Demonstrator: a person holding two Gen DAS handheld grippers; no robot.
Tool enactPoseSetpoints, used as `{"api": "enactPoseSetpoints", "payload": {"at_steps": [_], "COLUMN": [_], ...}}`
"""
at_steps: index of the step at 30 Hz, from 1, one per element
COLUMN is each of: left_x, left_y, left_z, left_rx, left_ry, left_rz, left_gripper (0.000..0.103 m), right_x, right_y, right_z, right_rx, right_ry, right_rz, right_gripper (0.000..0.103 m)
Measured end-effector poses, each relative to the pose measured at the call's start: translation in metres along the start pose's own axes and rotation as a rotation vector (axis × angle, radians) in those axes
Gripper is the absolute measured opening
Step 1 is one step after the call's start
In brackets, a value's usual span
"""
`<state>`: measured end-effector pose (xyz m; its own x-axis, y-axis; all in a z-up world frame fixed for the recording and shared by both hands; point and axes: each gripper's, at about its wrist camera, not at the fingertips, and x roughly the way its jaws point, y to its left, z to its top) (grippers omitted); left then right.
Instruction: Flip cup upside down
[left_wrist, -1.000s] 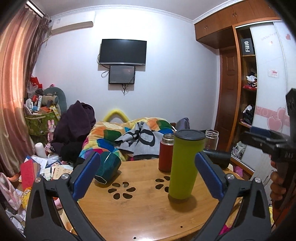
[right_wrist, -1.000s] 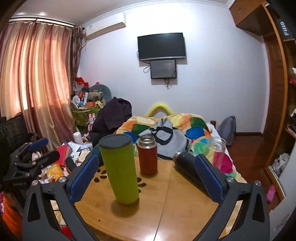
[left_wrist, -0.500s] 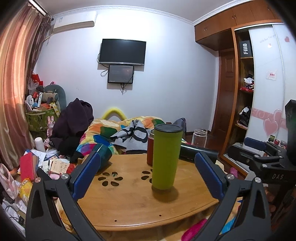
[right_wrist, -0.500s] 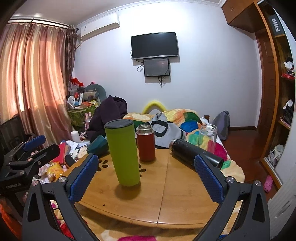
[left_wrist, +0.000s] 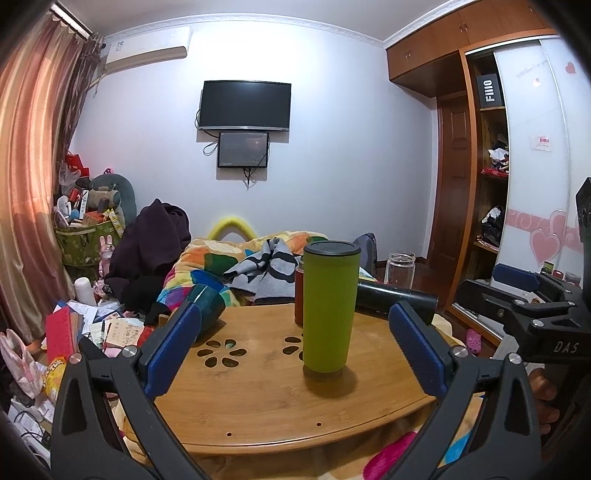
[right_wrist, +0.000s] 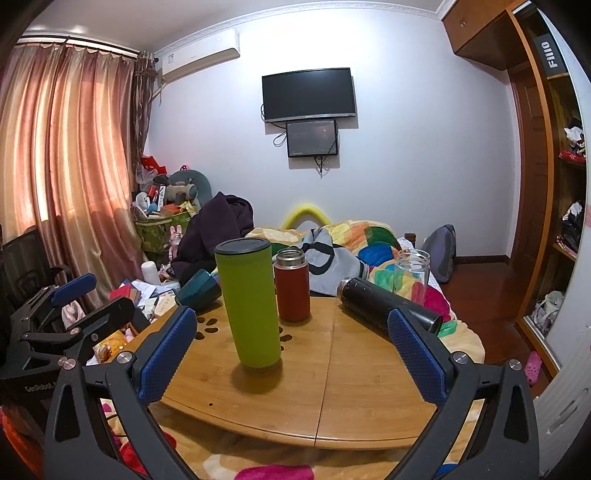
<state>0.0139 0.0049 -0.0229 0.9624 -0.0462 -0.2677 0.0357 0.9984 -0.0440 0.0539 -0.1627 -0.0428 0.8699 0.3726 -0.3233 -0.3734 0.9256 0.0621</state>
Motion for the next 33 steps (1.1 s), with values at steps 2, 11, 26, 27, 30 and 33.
{"api": "enactPoseSetpoints", "payload": {"at_steps": [2,11,26,27,30,33], "left_x": [0.0008,0.0027,0.0022,0.0021,0.0017,0.0022], "left_y": [0.0010,0.0043,0.0026,0.0022,0.0015,0.0012], "left_z": [-0.0011,-0.0007,-0.0014,-0.0012,-0.0014,-0.0020], "left_rx": [-0.003,-0.016,-0.007,-0.006,-0.002,-0.003], "left_ry": [0.003,0.011,0.009,0.008,0.005,0.010], "left_rz": [0.001,0.006,-0.002,-0.002,0.000,-0.006], "left_gripper": [0.103,0.103,0.103,0.103,0.103,0.103], "right_x": [0.0001,0.0025,0.0028,0.0029,0.0030,0.0031], "right_y": [0.0005,0.0016,0.0019,0.0020,0.0014,0.0013], "right_z": [0.0000,-0.0005,0.0003,0.0003,0.0002,0.0001], "right_rx": [0.000,0.004,0.007,0.007,0.008,0.007], "right_ry": [0.000,0.004,0.002,0.002,0.002,0.002], "right_rz": [0.000,0.000,-0.002,-0.003,-0.001,-0.002], "right_gripper": [0.103,0.103,0.103,0.103,0.103,0.103]}}
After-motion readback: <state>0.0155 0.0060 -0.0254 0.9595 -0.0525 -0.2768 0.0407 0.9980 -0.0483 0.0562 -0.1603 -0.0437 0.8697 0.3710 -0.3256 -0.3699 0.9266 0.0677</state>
